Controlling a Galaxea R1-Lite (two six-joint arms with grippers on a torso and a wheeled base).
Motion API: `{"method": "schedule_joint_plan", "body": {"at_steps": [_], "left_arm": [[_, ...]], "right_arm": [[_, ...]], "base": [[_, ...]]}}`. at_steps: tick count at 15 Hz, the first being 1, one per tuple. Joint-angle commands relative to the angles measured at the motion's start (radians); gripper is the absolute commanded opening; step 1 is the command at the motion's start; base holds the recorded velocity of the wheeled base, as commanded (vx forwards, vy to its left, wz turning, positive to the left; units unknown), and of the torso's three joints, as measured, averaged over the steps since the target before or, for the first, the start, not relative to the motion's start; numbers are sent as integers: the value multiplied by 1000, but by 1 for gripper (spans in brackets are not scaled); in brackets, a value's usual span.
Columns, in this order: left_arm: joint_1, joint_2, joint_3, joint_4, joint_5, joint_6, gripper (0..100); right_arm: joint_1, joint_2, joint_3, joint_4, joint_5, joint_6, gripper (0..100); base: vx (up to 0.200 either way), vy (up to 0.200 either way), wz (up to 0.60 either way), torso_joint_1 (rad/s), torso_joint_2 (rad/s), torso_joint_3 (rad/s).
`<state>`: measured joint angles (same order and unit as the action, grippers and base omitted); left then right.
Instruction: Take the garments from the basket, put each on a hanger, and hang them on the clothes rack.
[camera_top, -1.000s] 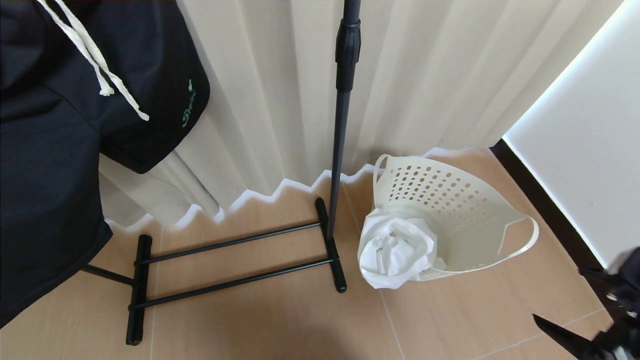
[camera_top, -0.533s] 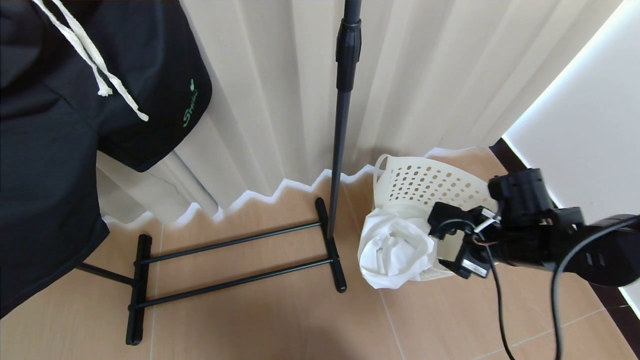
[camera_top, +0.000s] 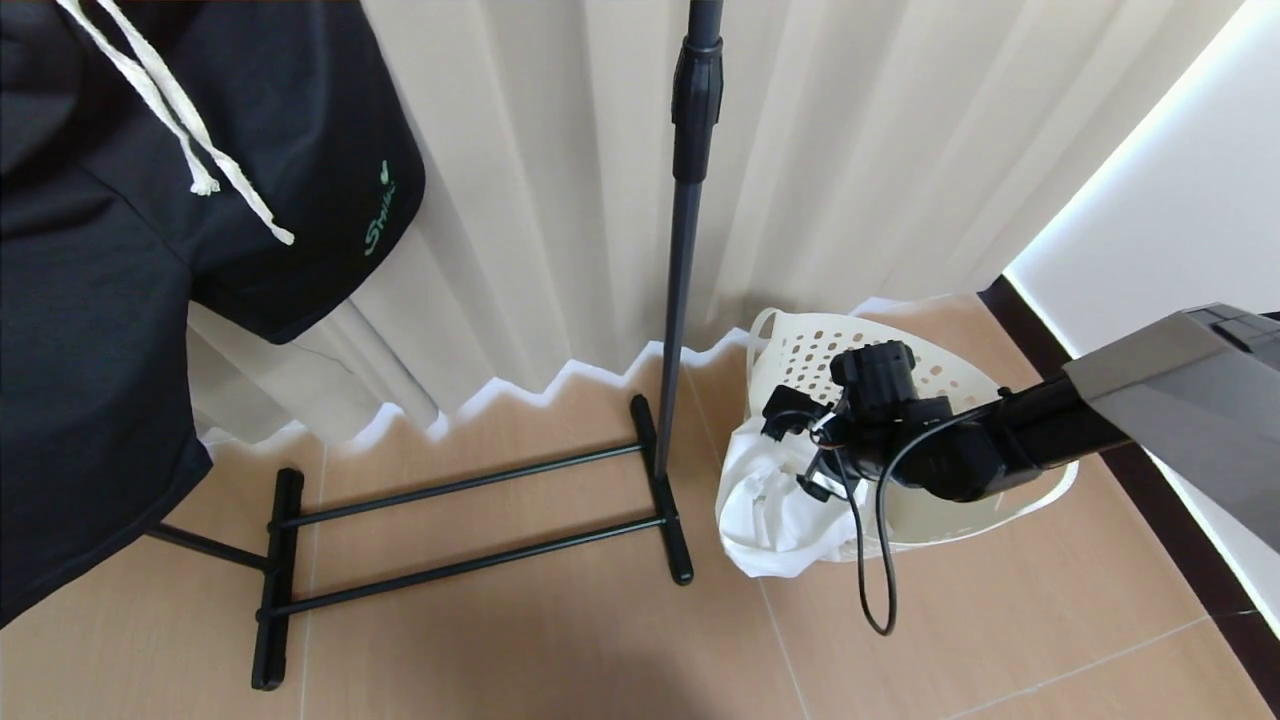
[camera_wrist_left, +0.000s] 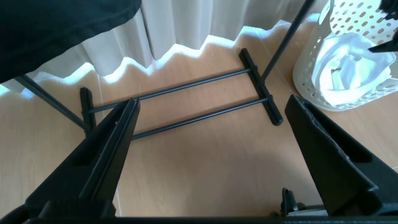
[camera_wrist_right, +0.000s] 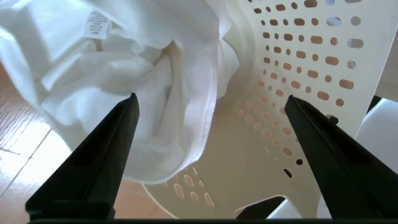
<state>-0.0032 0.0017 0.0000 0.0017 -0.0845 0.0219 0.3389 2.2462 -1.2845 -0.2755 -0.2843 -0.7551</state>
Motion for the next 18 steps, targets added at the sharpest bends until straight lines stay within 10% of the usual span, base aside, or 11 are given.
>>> {"method": "schedule_joint_plan", "body": {"at_steps": [1,9,10,18], "left_arm": [[0,0,0,0,0,0,100],[0,0,0,0,0,0,100],[0,0,0,0,0,0,100],[0,0,0,0,0,0,100]], "right_arm": [[-14,99,-58,-25,-6,0,100],[-41,133,-113,-122,-3,80,100],[-40,122,-85,-163,0,108,0],[-29,-108,404,-731,76,207,0]], "base": [[0,0,0,0,0,0],[0,0,0,0,0,0],[0,0,0,0,0,0],[0,0,0,0,0,0]]}}
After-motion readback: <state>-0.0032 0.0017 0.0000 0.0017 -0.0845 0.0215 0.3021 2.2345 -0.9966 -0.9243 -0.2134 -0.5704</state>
